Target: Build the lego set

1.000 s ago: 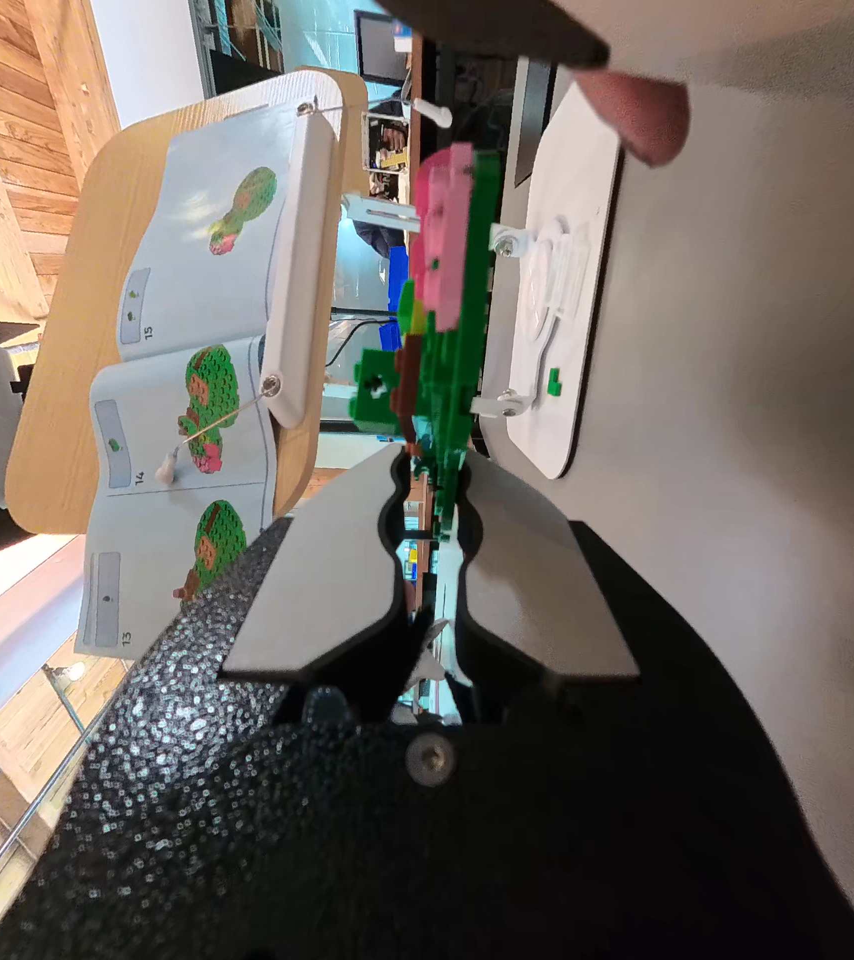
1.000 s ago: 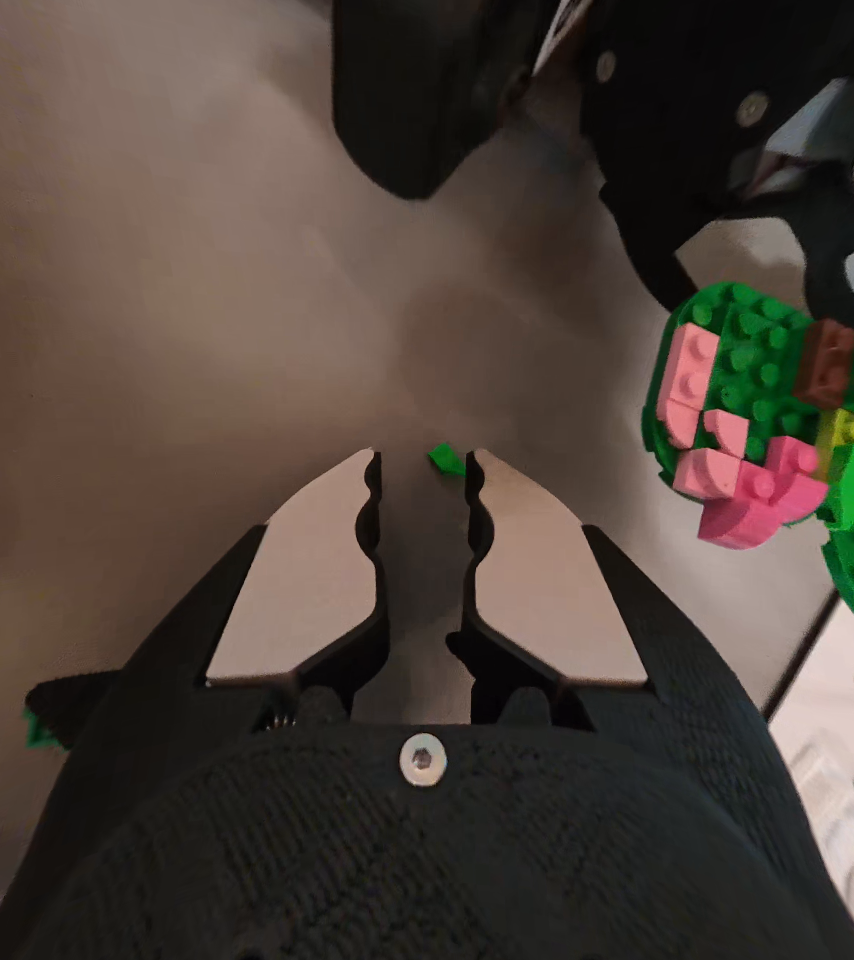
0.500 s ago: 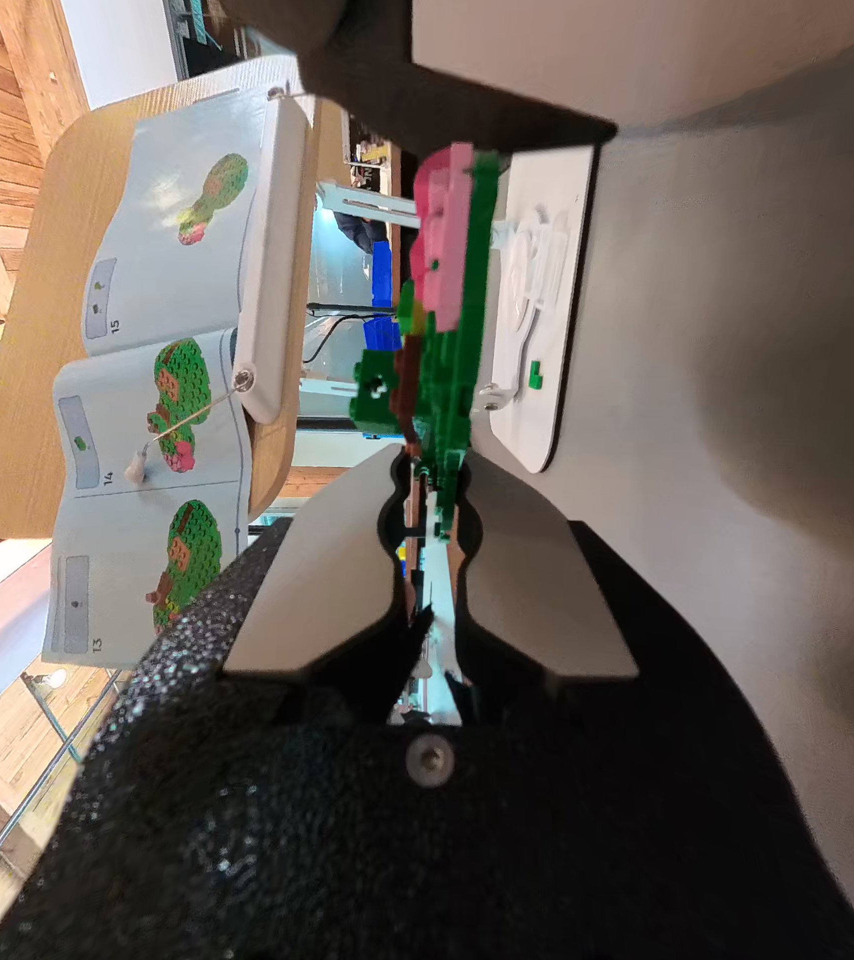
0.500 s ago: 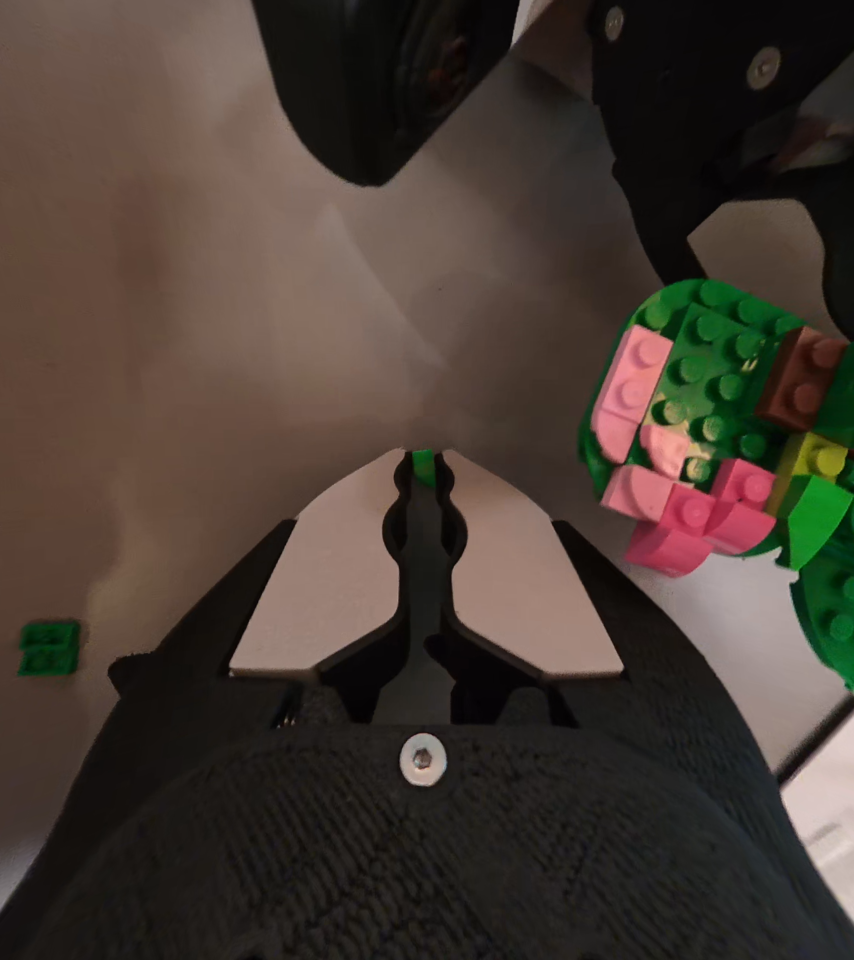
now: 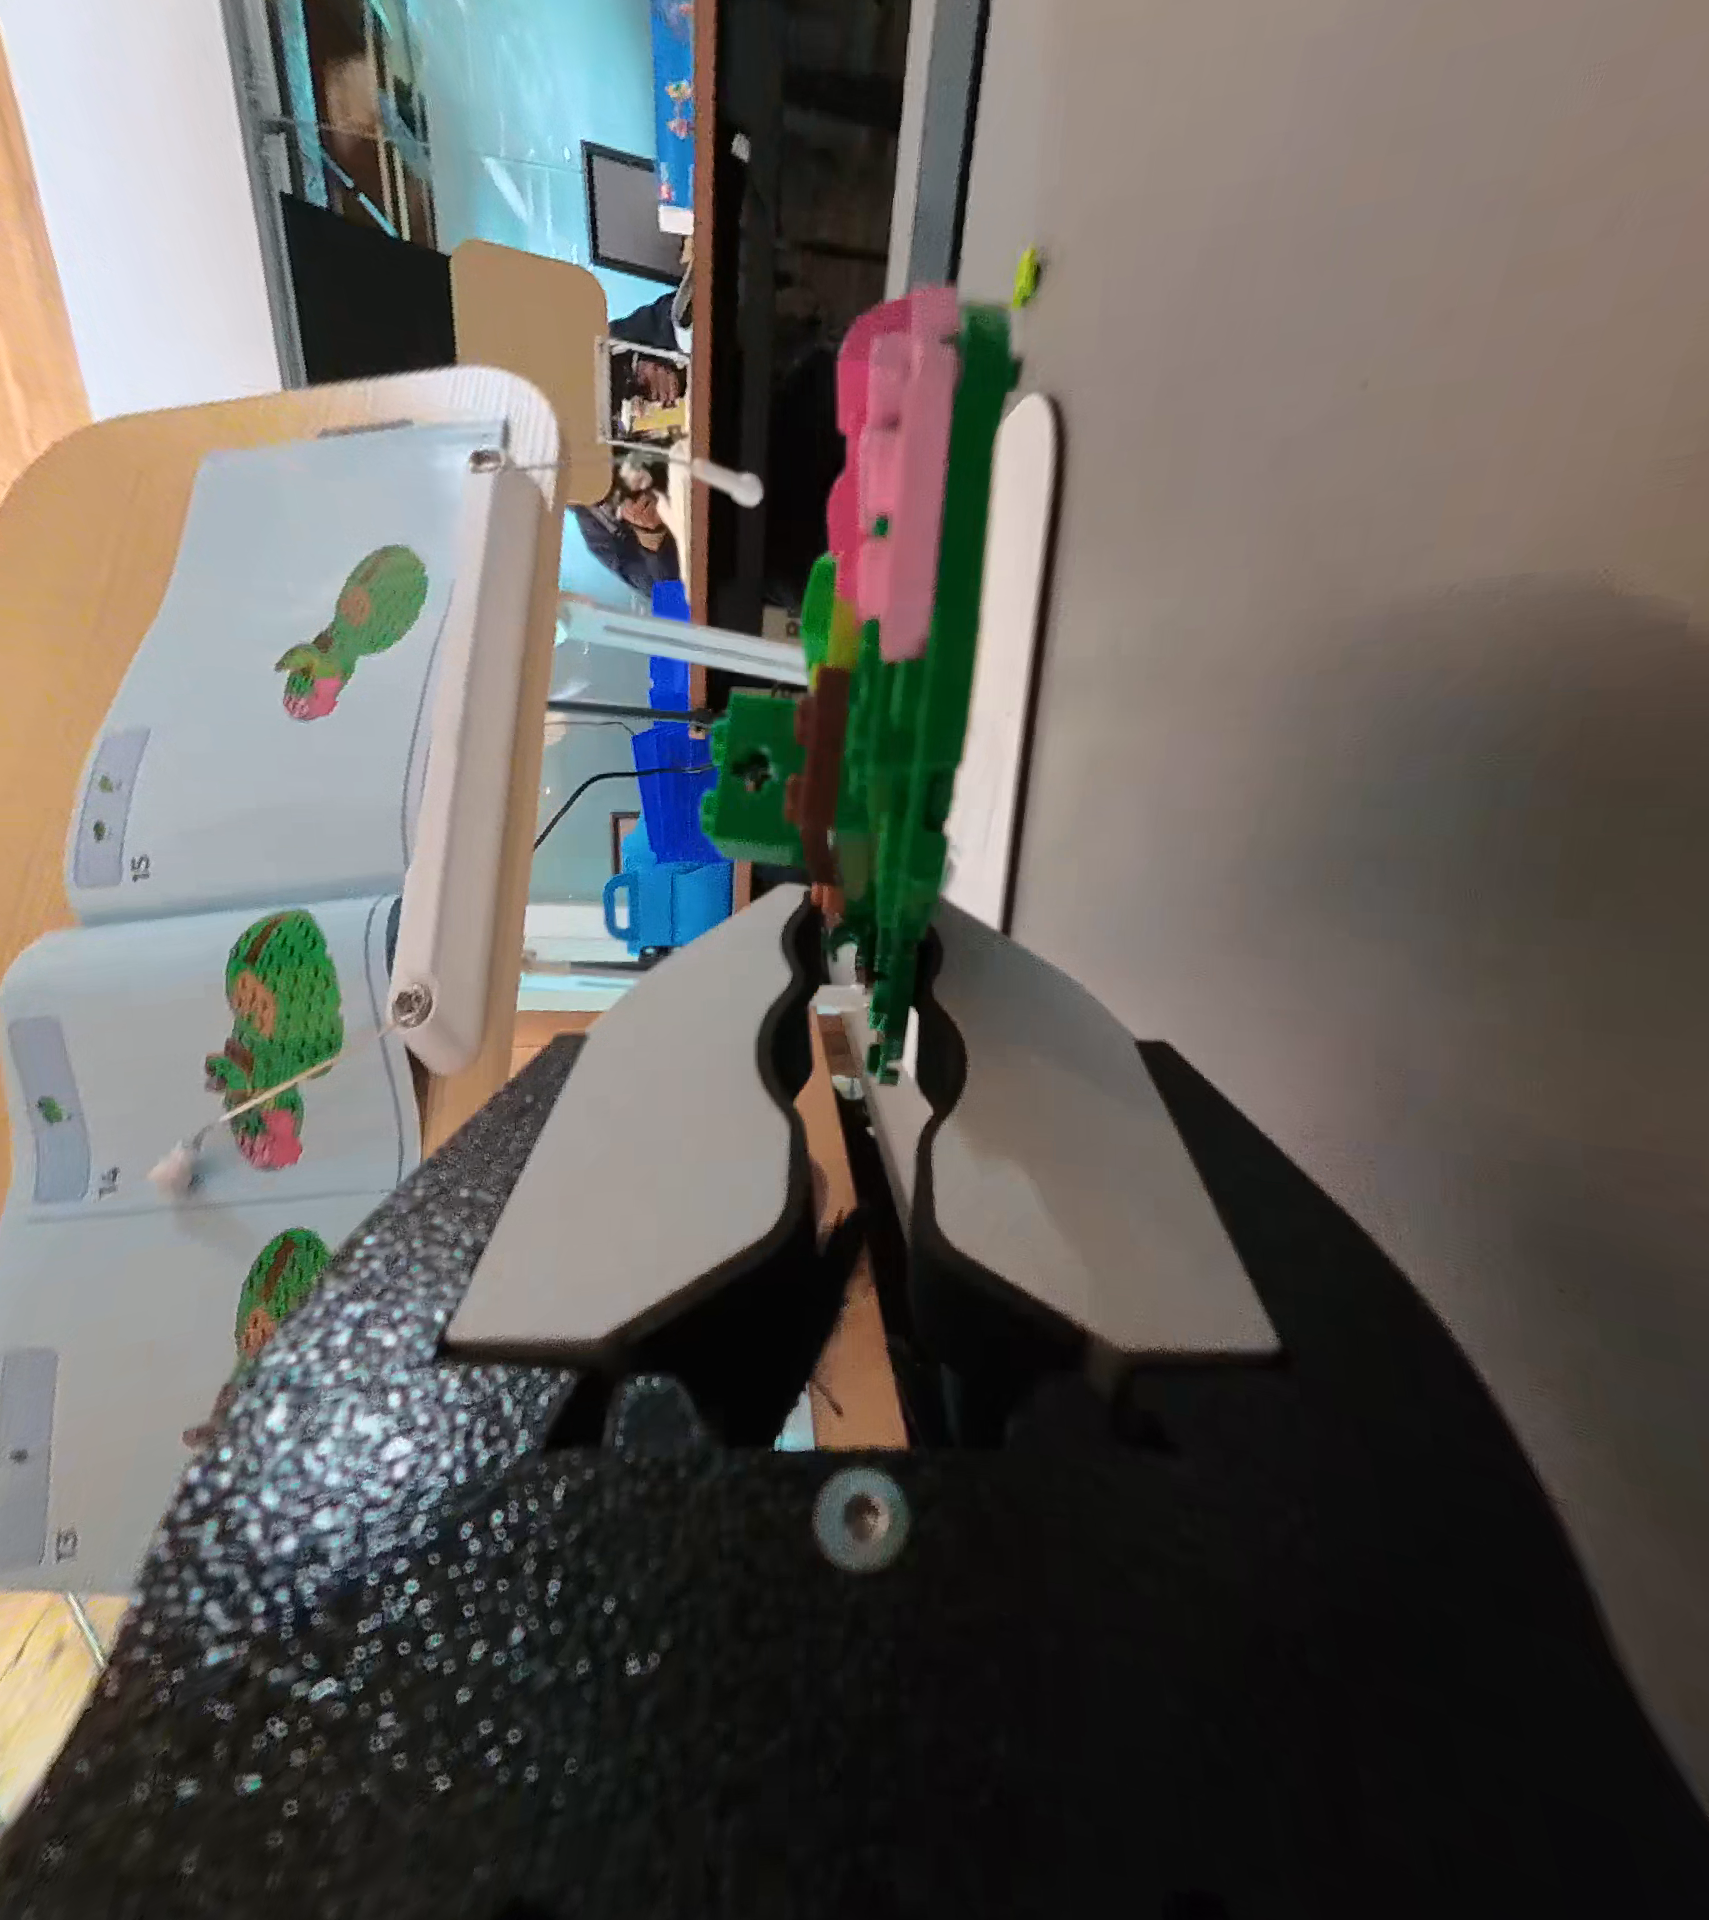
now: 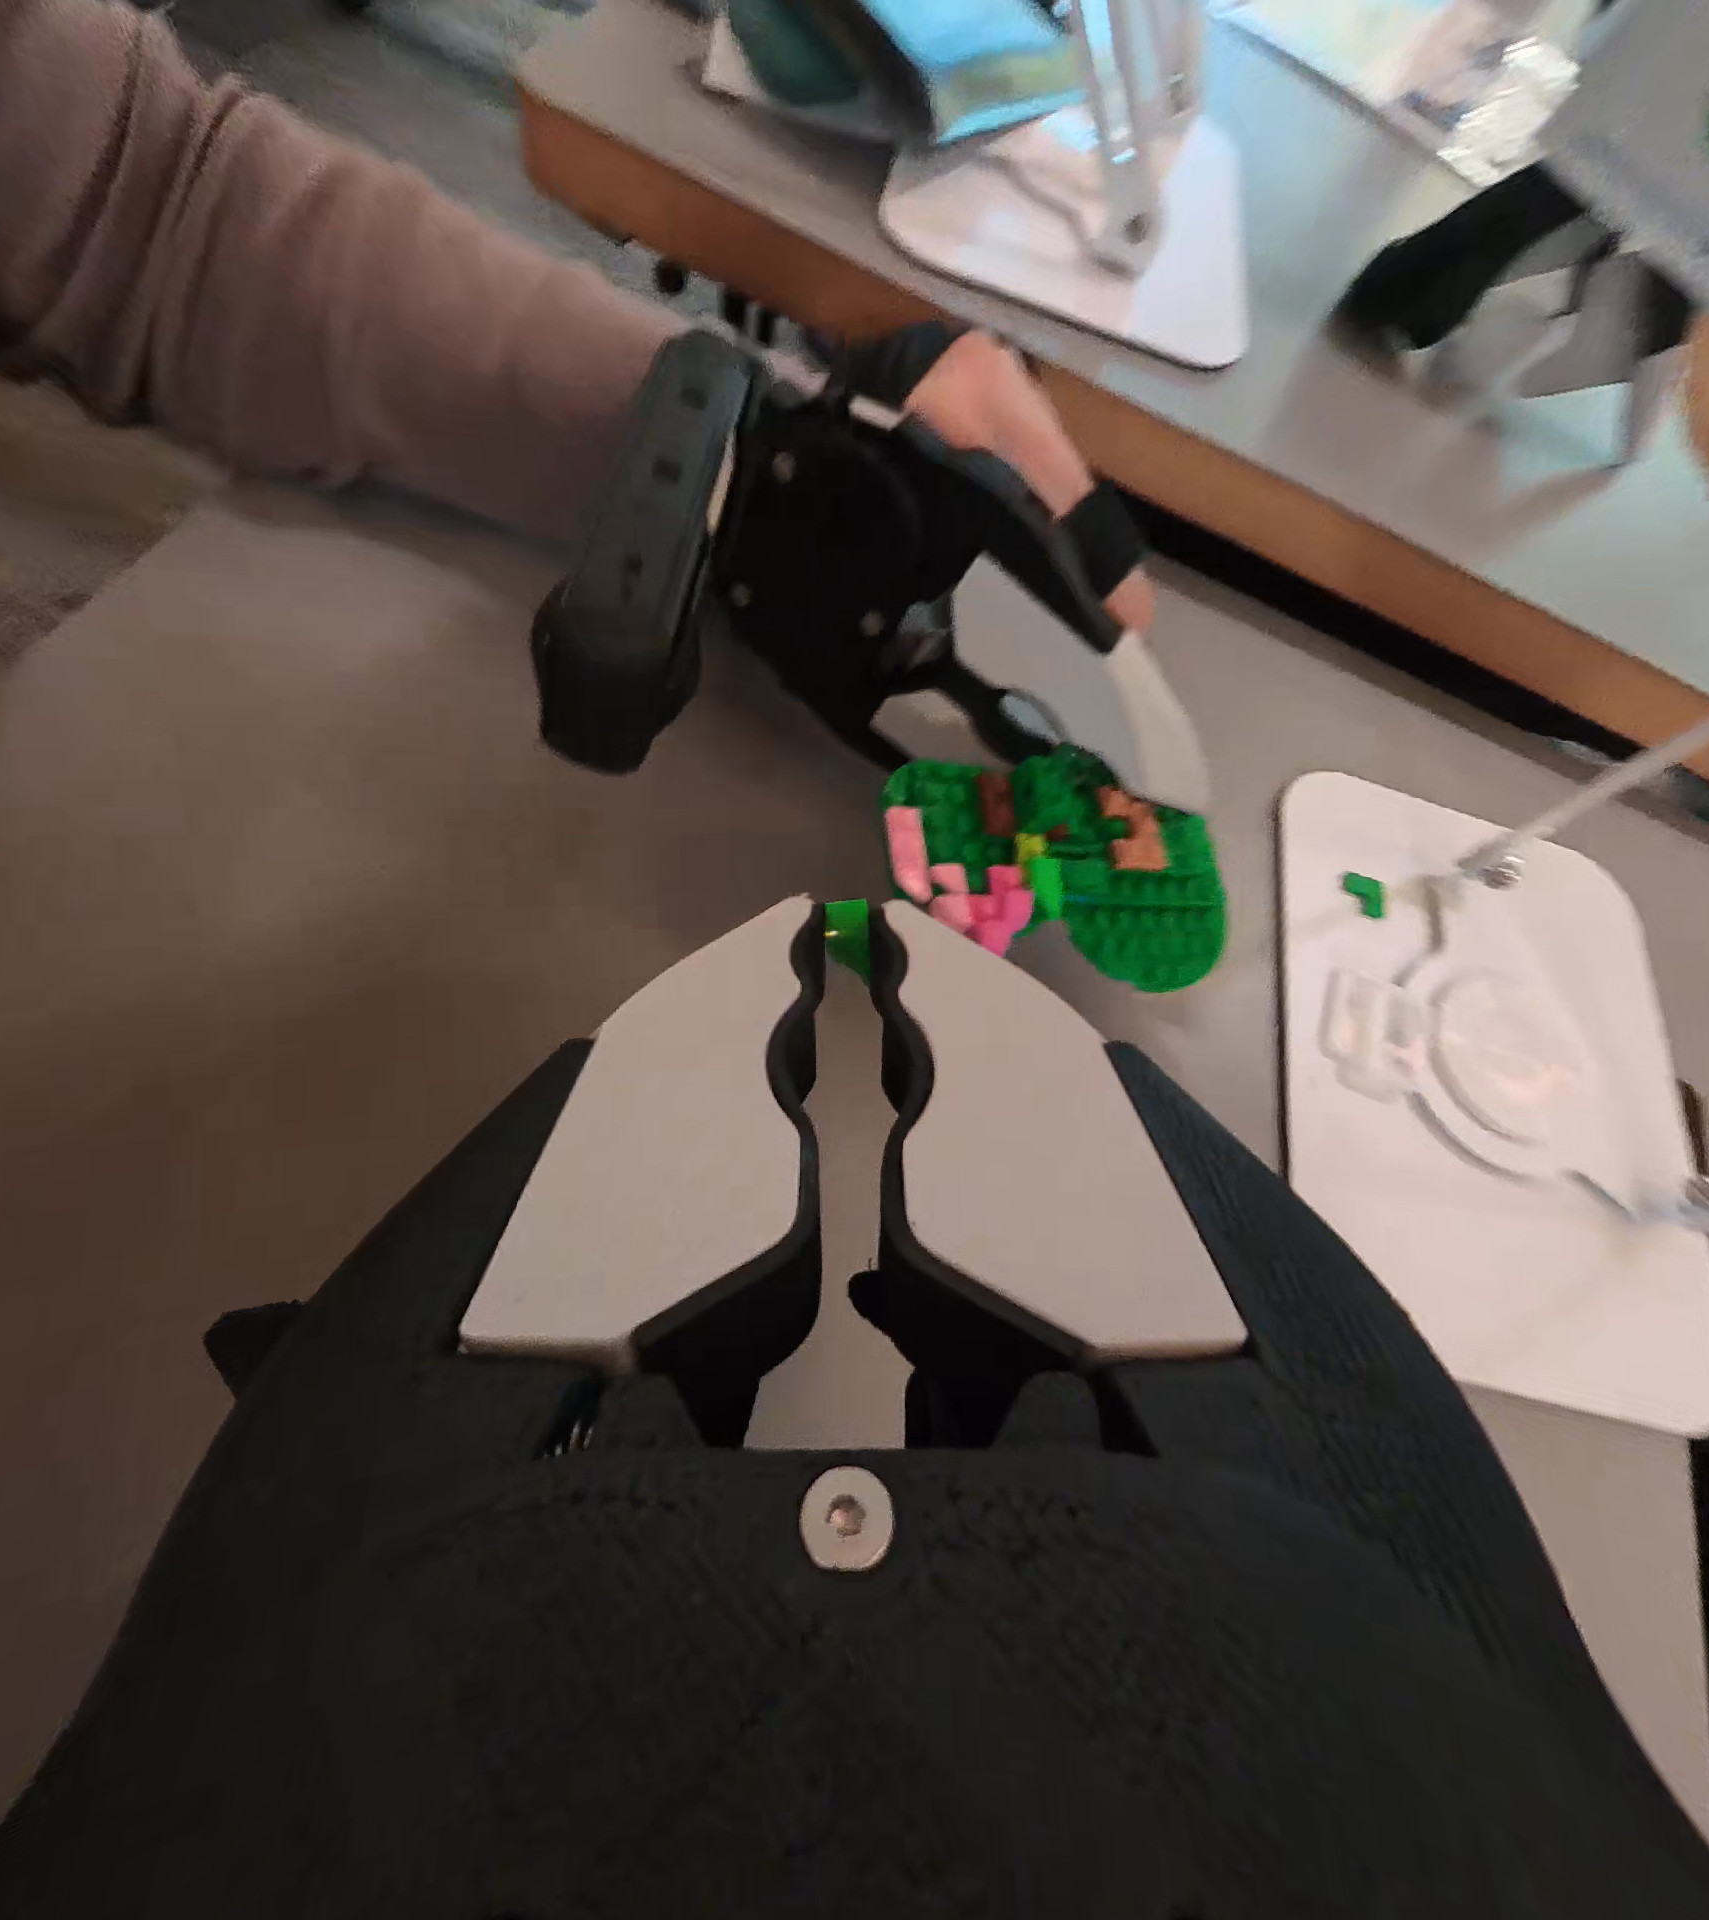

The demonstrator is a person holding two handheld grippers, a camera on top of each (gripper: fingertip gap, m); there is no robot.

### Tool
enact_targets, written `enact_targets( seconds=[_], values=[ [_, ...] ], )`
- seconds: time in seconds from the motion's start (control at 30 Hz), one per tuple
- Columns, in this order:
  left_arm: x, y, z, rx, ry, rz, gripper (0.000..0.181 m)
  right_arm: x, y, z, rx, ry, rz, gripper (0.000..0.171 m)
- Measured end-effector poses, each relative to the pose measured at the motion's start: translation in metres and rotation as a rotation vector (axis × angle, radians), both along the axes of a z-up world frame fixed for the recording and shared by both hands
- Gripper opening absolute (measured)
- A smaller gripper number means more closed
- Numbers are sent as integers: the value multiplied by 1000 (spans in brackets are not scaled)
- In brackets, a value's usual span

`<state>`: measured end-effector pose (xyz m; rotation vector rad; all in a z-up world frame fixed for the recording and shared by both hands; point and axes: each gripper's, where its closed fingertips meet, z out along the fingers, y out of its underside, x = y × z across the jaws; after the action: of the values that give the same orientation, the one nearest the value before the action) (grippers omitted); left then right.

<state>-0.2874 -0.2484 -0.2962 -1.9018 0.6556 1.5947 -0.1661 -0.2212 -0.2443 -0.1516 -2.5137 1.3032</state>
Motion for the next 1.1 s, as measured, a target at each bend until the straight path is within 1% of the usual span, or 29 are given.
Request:
enact_targets(
  seconds=[0.03, 0.1, 0.4, 0.5, 0.6, 0.83, 0.93, 1.1],
  values=[
    [2, 1, -1, -14, 2, -2, 15, 0, 1, 7, -24, 17, -34, 6],
    [5, 4, -3, -18, -5, -13, 15, 4, -2, 14, -78, 30, -74, 6],
    [4, 2, -3, -7, -22, -6, 15, 10, -14, 10, -169, 25, -106, 6],
    [4, 2, -2, -3, -17, -8, 15, 6, -14, 7, -148, 29, -131, 6],
    [11, 7, 6, 25, 24, -42, 14, 0, -12, 5, -136, 35, -168, 6],
    [50, 32, 28, 116, 151, -155, 14, -3, -12, 4, -102, 24, -194, 6],
    [60, 38, 30, 121, 182, -197, 14, 1, -9, 3, -78, 21, -184, 6],
    [67, 42, 27, 128, 160, -234, 14, 6, -5, -2, -51, -14, -166, 6]
  ],
)
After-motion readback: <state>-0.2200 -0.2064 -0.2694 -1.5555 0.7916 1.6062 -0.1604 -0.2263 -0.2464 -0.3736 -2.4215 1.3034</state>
